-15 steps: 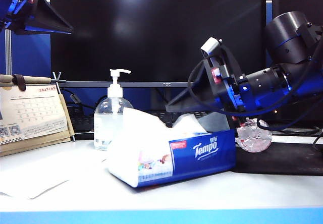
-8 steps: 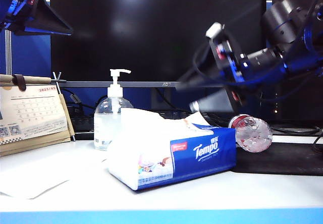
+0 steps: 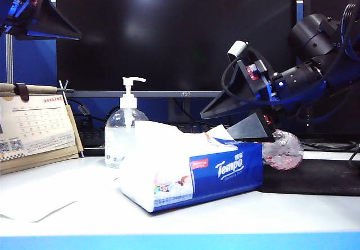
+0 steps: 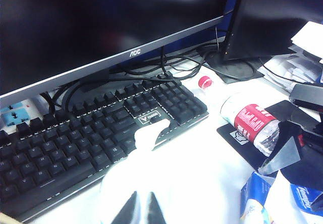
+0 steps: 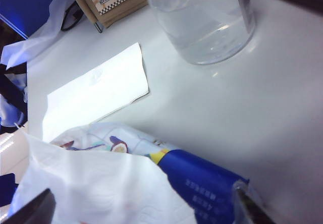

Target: Pull out a tissue from the tissue dispenser, then press the switch of the alcohol sanitizer bottle to drop some sanitizer on the paper tissue, and finally place the treated tissue on the table.

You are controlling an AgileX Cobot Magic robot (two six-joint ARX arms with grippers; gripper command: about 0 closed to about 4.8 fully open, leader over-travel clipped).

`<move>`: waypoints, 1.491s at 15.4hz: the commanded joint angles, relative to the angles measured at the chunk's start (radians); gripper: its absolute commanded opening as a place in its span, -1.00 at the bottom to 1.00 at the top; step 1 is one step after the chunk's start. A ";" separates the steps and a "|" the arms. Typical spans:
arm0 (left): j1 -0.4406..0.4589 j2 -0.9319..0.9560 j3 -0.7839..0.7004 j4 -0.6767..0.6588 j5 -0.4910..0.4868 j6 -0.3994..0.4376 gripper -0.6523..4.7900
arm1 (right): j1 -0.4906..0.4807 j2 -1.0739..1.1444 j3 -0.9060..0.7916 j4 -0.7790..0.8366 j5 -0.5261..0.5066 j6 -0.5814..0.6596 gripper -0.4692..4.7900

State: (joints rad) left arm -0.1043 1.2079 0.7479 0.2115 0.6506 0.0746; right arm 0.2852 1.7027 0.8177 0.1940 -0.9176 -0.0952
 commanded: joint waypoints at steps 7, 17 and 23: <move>0.000 -0.003 0.004 -0.014 0.000 0.005 -0.66 | 0.029 0.076 0.005 0.048 -0.185 0.038 0.49; 0.000 -0.003 0.004 -0.033 0.000 0.031 -0.66 | 0.027 0.076 0.005 -0.164 -0.038 -0.040 0.81; 0.000 -0.003 0.004 -0.032 0.000 0.031 -0.66 | 0.030 0.076 0.005 -0.136 0.080 -0.039 -0.78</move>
State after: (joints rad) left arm -0.1040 1.2079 0.7479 0.1703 0.6502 0.1009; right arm 0.3130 1.7805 0.8238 0.0528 -0.8810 -0.1322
